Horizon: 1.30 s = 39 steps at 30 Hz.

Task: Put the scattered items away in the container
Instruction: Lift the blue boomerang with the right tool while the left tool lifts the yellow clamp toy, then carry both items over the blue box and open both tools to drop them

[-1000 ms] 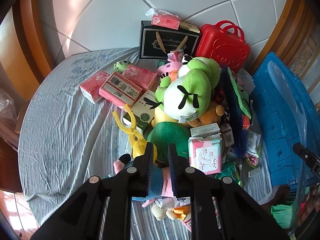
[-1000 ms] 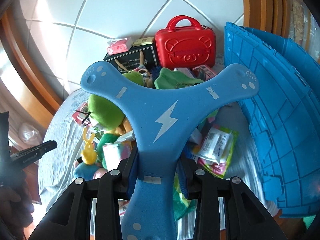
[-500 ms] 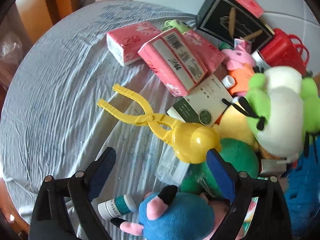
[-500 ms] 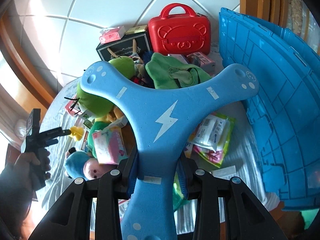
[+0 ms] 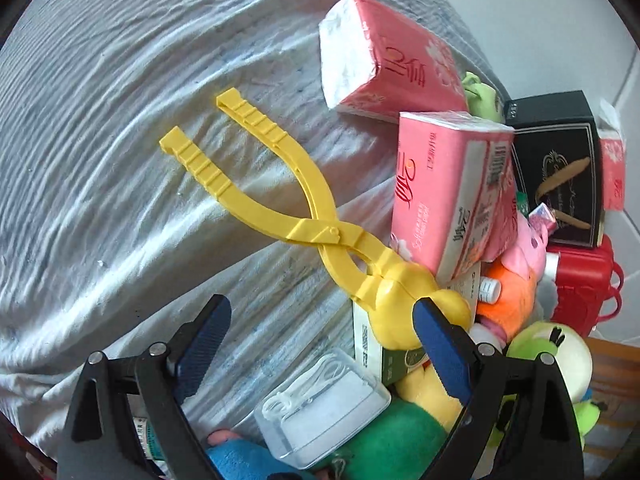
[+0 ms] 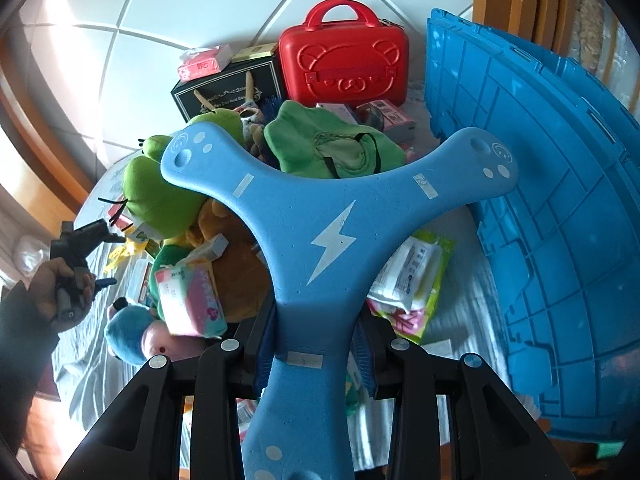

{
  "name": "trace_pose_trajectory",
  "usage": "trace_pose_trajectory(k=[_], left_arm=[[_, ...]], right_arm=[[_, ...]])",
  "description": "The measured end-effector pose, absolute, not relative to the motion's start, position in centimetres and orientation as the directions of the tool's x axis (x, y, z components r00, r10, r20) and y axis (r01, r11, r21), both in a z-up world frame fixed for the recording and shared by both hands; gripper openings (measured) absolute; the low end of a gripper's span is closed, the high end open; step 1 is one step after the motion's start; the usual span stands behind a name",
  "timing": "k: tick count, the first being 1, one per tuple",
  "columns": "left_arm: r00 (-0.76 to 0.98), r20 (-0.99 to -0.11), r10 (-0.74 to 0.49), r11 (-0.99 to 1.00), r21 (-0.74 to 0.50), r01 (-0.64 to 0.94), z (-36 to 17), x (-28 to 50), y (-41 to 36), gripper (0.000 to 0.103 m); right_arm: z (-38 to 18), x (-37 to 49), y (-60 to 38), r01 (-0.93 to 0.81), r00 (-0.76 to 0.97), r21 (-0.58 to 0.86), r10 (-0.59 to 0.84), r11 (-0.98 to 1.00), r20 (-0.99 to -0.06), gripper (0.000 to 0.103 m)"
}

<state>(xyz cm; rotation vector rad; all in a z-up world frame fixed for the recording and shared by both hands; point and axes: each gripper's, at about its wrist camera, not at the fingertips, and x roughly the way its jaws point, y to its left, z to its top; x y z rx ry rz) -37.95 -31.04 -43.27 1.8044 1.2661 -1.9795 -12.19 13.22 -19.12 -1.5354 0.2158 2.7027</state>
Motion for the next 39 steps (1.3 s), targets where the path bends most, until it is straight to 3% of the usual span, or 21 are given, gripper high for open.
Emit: trace_pose_trajectory(k=[4,9,12,13,23,39], left_arm=[[-0.286,-0.852,0.437,-0.509,-0.497,0.702,-44.6,-39.2,-31.0,0.093],[-0.252,-0.859,0.445,-0.515,-0.476,0.713,-45.7,-40.8,-29.6,0.093],[-0.235,-0.878,0.416,-0.573,-0.454,0.682,-45.1,-41.3,-28.7,0.04],[-0.226,-0.885,0.406,-0.593,-0.444,0.672,-44.8,-41.2,-28.5,0.032],[-0.307,-0.886,0.349,-0.689,-0.464,0.557,-39.6,-38.1,-28.6,0.028],[-0.467,-0.824,0.32,-0.878,-0.444,0.182,-22.4,-29.5,-23.7,0.027]], right_arm=[[-19.1,-12.8,13.3,-0.089,-0.509,0.085,-0.028,-0.992,-0.86,0.034],[-19.1,-13.2,14.1,-0.1,-0.504,0.065,-0.006,-0.993,-0.864,0.034],[-19.2,-13.3,14.4,-0.106,-0.502,0.065,-0.003,-0.992,-0.865,0.034],[-19.2,-13.4,14.5,-0.106,-0.501,0.067,-0.005,-0.992,-0.865,0.034],[-18.4,-13.5,14.1,-0.086,-0.524,0.084,-0.027,-0.993,-0.851,0.034],[-14.2,-11.4,12.9,-0.028,-0.607,0.105,-0.067,-0.994,-0.792,0.034]])
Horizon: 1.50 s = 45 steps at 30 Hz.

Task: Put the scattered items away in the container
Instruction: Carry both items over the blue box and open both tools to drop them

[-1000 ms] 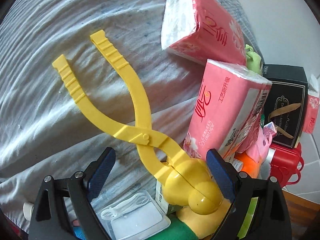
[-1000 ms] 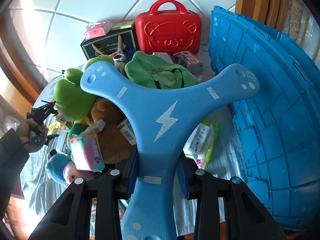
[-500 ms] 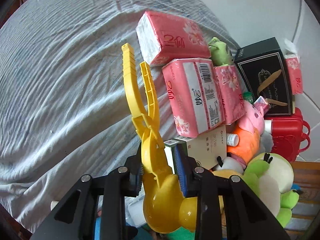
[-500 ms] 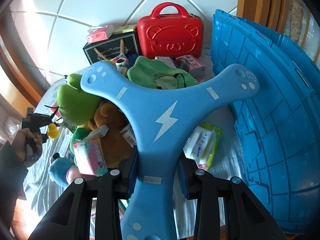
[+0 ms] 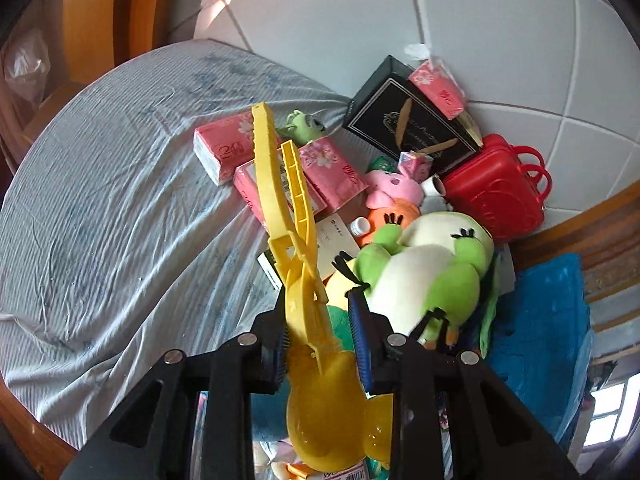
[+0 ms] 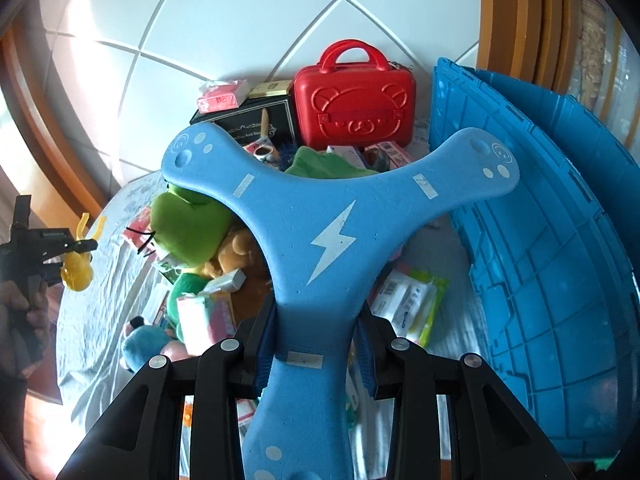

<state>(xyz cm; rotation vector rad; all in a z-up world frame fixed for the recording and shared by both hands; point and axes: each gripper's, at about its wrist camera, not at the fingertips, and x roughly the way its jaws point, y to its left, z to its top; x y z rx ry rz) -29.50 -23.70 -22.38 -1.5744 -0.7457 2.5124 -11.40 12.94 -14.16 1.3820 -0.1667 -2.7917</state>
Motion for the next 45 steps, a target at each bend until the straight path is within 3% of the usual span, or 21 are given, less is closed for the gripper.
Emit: trace_pose_trajectory(k=[9,18,29,37,45], left_arm=[[-0.57,-0.754,0.327,-0.928,-0.371,-0.042,-11.9,-25.4,-16.7,0.027],[-0.628,-0.685,0.368,-0.928,-0.314,-0.2,-4.3,-23.5,-4.7,0.027],[-0.583,-0.681,0.443,-0.884,-0.223,-0.411,-1.1,-22.2,15.6,0.027],[-0.516,-0.699,0.495,-0.826,-0.194,-0.53,0.0,-21.5,28.2,0.027],[-0.471,-0.72,0.51,-0.783,-0.162,-0.6,-0.2,-21.0,35.9,0.026]], right_arm=[[-8.4,-10.3,15.2,0.011,-0.694,0.114,-0.09,-0.993,-0.715,0.034],[-3.0,-9.7,22.6,0.05,-0.747,0.121,-0.118,-0.991,-0.654,0.034],[0.1,-8.7,36.3,-0.026,-0.772,0.113,-0.052,-0.993,-0.633,0.034],[-1.3,-8.0,44.8,-0.106,-0.747,0.108,0.008,-0.989,-0.665,0.034],[-3.3,-7.6,50.2,-0.153,-0.71,0.123,0.022,-0.981,-0.704,0.034]])
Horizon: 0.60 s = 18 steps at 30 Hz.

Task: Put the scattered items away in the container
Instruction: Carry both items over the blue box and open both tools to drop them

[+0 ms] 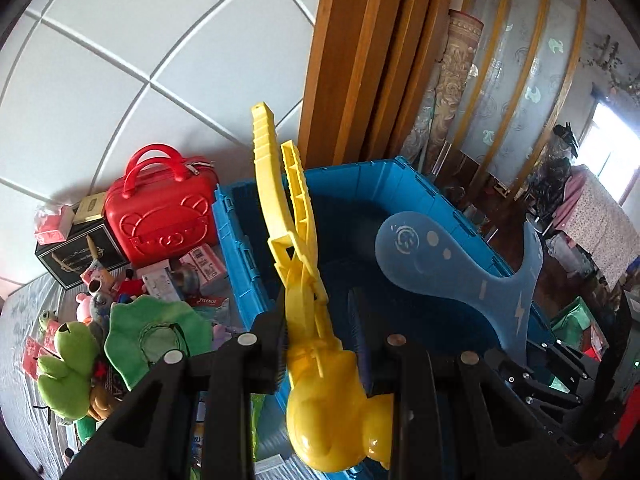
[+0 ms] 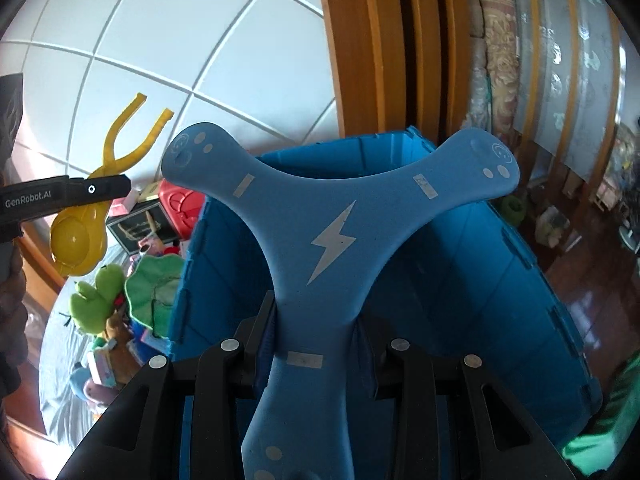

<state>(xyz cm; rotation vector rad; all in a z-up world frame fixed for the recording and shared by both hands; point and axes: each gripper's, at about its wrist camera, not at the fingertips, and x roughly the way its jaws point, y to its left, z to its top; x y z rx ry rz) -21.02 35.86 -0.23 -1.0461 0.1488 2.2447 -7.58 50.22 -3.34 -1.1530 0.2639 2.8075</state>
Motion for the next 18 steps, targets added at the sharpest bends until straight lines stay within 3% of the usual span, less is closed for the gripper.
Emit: trace_pose_trajectory(k=[18], left_arm=[[-0.389,-0.762,0.518,-0.706,-0.124,-0.697,-1.6,-21.5,44.9,0.027]], right_arm=[[-5.3,-7.0,55.2,-0.232,-0.666,0.138,0.053,-0.963,-0.744,0.034]])
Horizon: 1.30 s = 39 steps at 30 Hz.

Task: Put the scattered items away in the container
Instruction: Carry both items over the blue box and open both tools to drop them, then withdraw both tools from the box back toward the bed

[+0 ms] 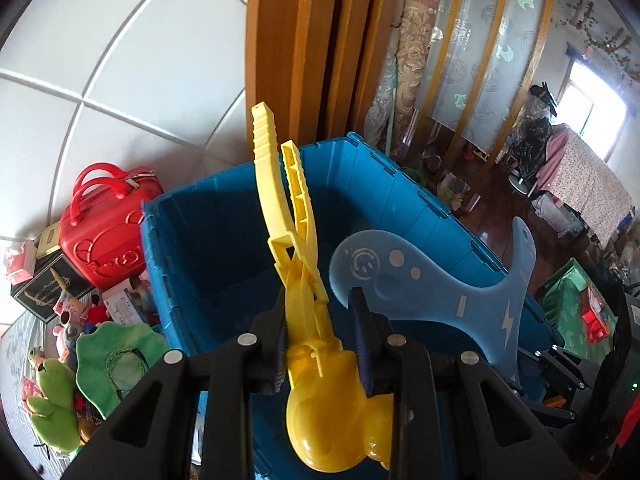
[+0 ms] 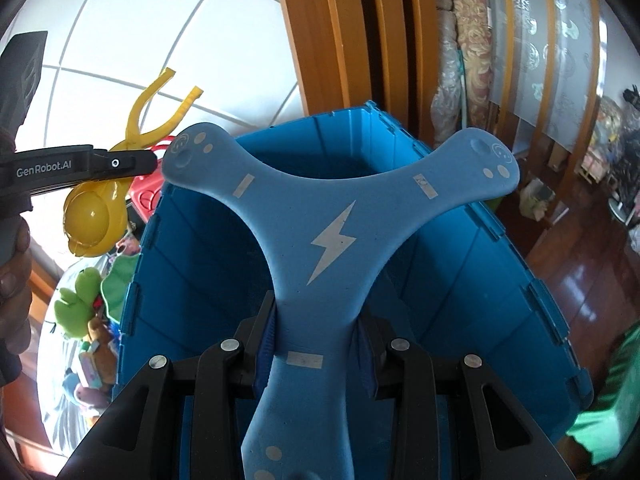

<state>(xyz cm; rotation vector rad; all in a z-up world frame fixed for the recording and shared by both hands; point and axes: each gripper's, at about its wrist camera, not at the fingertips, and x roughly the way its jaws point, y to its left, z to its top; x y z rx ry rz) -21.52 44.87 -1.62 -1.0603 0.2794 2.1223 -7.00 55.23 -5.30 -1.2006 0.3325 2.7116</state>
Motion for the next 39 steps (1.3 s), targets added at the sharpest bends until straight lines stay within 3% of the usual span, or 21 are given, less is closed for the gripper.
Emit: trace_pose_trajectory(k=[21,23,24,25,26,39], left_arm=[[-0.348,-0.779,0.522,-0.667,-0.119,-0.736,-2.8,-20.7,48.4,0.027],[-0.356,-0.778,0.518,-0.67,-0.11,-0.735,-2.8,-20.7,48.6,0.039],[-0.355,-0.785,0.508,-0.677,-0.109,-0.728,-2.8,-20.8,48.6,0.077],[-0.358,-0.779,0.515,-0.684,-0.121,-0.719,-2.6,-20.9,48.5,0.103],[-0.368,-0.765,0.529,-0.689,-0.134,-0.712,-2.4,-21.0,48.1,0.103],[-0.401,-0.757,0.516,-0.727,-0.139,-0.672,-2.5,-21.1,44.9,0.103]], right_arm=[[-6.4,-7.2,57.2,-0.266,-0.641,0.147,0.06,-0.953,-0.765,0.034],[-6.4,-7.2,57.3,-0.275,-0.638,0.134,0.076,-0.952,-0.766,0.041],[-6.5,-7.4,57.4,-0.283,-0.629,0.122,0.088,-0.951,-0.772,0.071],[-6.6,-7.4,57.5,-0.288,-0.629,0.122,0.091,-0.95,-0.772,0.088],[-6.4,-7.3,57.7,-0.292,-0.642,0.131,0.092,-0.947,-0.761,0.101],[-5.7,-6.6,57.6,-0.276,-0.678,0.154,0.078,-0.949,-0.73,0.101]])
